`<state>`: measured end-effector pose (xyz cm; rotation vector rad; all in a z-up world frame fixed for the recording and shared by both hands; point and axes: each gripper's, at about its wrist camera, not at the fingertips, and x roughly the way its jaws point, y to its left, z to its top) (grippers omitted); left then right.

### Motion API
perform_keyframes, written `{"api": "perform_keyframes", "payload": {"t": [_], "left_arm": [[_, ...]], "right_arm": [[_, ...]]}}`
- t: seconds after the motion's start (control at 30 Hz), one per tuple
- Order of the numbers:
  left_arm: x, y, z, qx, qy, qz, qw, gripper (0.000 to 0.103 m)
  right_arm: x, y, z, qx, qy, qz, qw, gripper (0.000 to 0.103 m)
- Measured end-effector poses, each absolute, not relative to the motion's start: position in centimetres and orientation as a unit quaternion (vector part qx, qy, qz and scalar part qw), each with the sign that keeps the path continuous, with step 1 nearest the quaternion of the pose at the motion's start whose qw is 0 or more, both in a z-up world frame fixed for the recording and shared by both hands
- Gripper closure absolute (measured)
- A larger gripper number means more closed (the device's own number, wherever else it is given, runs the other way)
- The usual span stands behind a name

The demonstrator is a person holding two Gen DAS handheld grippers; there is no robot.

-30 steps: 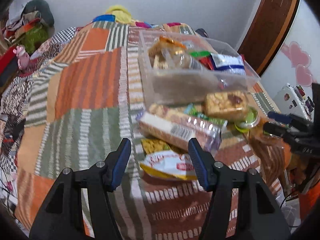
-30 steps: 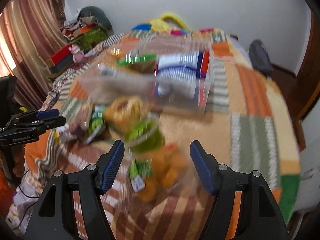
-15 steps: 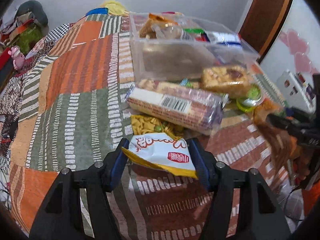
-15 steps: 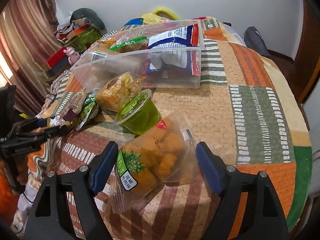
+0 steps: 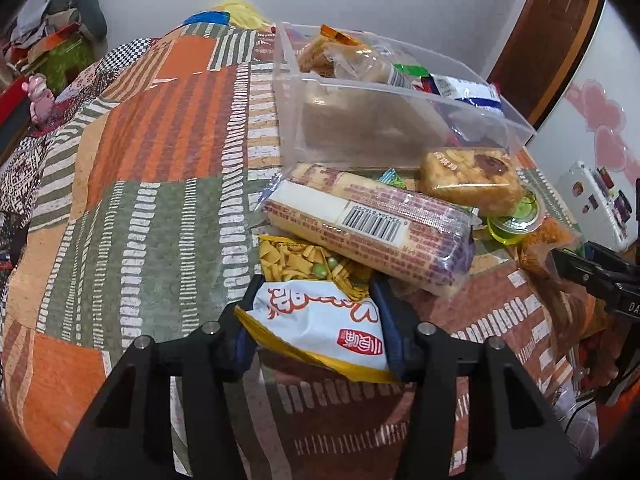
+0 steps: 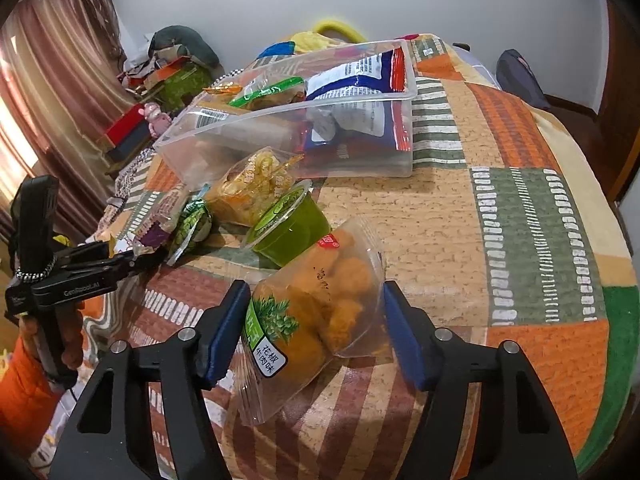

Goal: Organize snacks
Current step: 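Grasp the white-yellow snack bag with the left tool and lift, then drop white-yellow bag into box with left tool while right tool drops orange pastry bag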

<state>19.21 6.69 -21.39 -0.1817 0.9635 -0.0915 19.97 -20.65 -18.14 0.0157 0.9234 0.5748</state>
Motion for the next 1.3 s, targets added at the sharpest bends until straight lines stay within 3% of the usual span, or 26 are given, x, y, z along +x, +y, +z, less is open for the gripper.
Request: {"api": "perform_keyframes", "payload": {"t": [0.37, 0.43, 0.93, 1.3], "left_arm": [[17.3, 9.6, -19.0, -0.091, 0.445, -0.008, 0.891, 0.059], [17.3, 10.0, -18.3, -0.092, 0.440, -0.005, 0.893, 0.066], [21.9, 7.1, -11.4, -0.065, 0.366, -0.043, 0.927, 0.067], [29.2, 3.3, -8.8, -0.064, 0.344, -0.070, 0.934, 0.067]], "right_arm": [[20.0, -20.7, -15.2, 0.004, 0.396, 0.277, 0.875, 0.044], [20.1, -20.7, -14.5, 0.002, 0.387, 0.278, 0.879, 0.044], [23.8, -19.4, -9.5, -0.003, 0.310, 0.262, 0.914, 0.044], [28.5, -17.3, -8.8, -0.004, 0.304, 0.240, 0.922, 0.044]]}}
